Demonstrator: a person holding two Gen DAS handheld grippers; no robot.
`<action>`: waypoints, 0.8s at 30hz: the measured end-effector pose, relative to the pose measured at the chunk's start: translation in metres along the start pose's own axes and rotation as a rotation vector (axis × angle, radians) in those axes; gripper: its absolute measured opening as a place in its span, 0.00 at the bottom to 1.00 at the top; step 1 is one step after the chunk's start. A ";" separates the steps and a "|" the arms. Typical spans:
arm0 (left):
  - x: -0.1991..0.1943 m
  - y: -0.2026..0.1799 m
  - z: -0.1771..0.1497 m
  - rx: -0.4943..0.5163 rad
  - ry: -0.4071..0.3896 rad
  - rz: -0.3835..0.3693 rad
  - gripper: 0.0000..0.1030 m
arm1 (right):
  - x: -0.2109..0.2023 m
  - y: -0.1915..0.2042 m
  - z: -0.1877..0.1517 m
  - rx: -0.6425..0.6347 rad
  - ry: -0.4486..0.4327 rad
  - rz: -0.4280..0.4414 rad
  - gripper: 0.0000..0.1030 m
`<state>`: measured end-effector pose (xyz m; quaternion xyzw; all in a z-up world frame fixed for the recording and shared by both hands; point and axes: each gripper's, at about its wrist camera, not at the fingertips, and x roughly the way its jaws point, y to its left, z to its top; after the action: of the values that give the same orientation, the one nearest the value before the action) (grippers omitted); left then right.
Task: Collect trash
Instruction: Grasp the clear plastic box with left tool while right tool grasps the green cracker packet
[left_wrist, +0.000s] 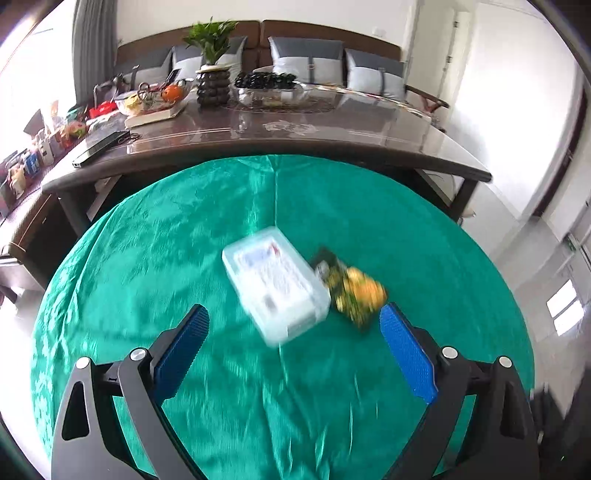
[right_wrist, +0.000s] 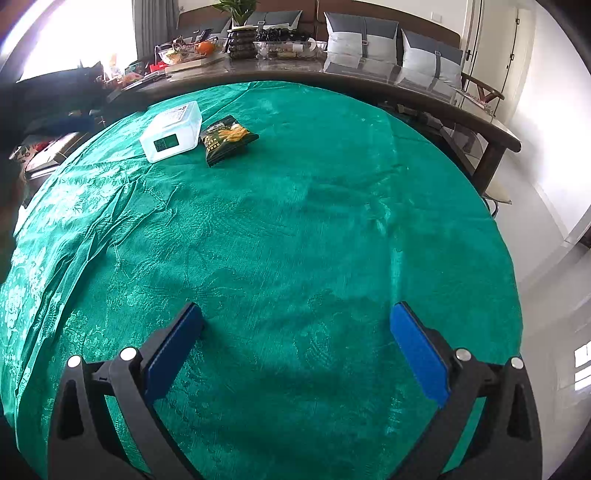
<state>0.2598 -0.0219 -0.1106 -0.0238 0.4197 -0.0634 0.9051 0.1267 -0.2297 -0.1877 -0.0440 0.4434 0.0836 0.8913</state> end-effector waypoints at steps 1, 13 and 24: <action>0.014 0.000 0.011 -0.019 0.028 0.021 0.90 | 0.000 -0.001 0.000 0.003 0.001 0.004 0.96; 0.073 0.018 0.019 -0.102 0.194 0.100 0.90 | 0.000 -0.002 0.000 0.010 0.003 0.014 0.96; 0.038 0.044 -0.012 -0.031 0.142 -0.019 0.63 | 0.002 -0.002 0.001 0.020 0.005 0.021 0.96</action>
<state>0.2791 0.0169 -0.1511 -0.0373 0.4833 -0.0670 0.8721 0.1286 -0.2314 -0.1889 -0.0305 0.4469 0.0883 0.8897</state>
